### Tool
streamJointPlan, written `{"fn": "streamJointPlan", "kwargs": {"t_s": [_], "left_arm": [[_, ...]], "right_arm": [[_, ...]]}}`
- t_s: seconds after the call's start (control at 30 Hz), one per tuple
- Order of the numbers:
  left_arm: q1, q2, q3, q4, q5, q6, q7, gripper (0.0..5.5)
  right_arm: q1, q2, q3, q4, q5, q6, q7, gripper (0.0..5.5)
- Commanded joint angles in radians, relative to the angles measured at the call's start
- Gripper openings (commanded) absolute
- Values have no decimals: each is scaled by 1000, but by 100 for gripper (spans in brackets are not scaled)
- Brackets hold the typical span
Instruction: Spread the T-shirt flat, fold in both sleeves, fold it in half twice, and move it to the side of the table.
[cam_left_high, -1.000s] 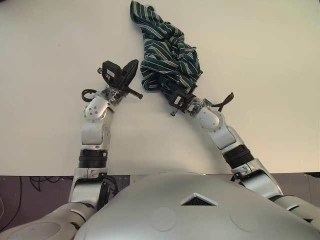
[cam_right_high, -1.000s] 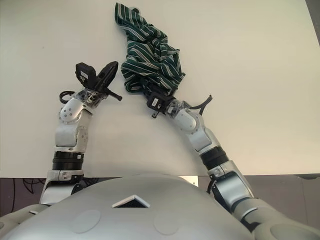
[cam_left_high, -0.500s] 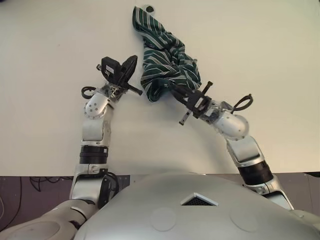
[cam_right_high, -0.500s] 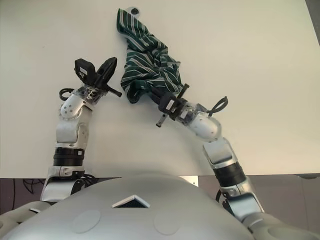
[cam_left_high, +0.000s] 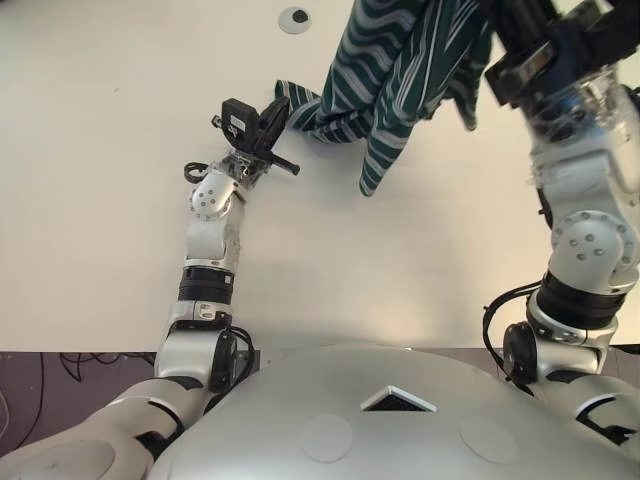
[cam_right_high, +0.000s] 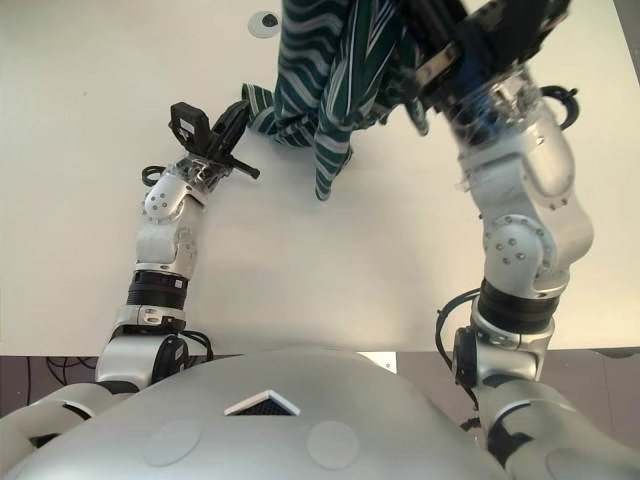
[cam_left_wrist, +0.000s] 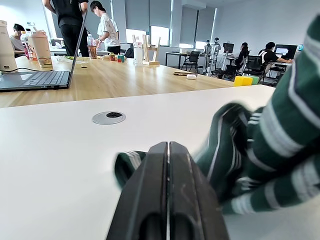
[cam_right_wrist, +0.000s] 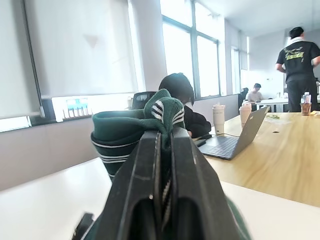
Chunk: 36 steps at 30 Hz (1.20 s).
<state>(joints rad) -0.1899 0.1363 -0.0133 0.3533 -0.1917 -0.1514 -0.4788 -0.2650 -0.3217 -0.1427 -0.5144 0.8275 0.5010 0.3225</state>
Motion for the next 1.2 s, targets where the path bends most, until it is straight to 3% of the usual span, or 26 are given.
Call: {"fn": "streamJointPlan", "kwargs": {"t_s": [0.03, 0.2, 0.33, 0.47, 0.7, 0.73, 1.0, 1.2], "left_arm": [[-15, -9, -4, 17, 15, -24, 4, 0], [-1, -13, -6, -3, 22, -28, 1, 0], [17, -10, -11, -32, 24, -21, 0, 0], [49, 0, -14, -74, 28, -13, 4, 0], [90, 20, -7, -127, 28, 1, 13, 0], [93, 22, -8, -132, 28, 2, 15, 0], [138, 35, -6, -191, 26, 17, 29, 0], [168, 48, -21, -223, 44, 17, 21, 0]], "right_arm": [[-89, -10, -92, 30, 153, 81, -76, 2], [-102, -44, -161, 32, 251, 133, -142, 2], [20, -99, -236, 33, 241, 159, -140, 2], [237, -187, -277, 37, 158, 175, -57, 2], [473, -307, -217, 95, -116, 126, 76, 2], [482, -314, -211, 119, -155, 116, 83, 40], [490, -336, -275, 238, -364, 15, 57, 172], [489, -303, -317, 205, -405, -25, 31, 172]]}}
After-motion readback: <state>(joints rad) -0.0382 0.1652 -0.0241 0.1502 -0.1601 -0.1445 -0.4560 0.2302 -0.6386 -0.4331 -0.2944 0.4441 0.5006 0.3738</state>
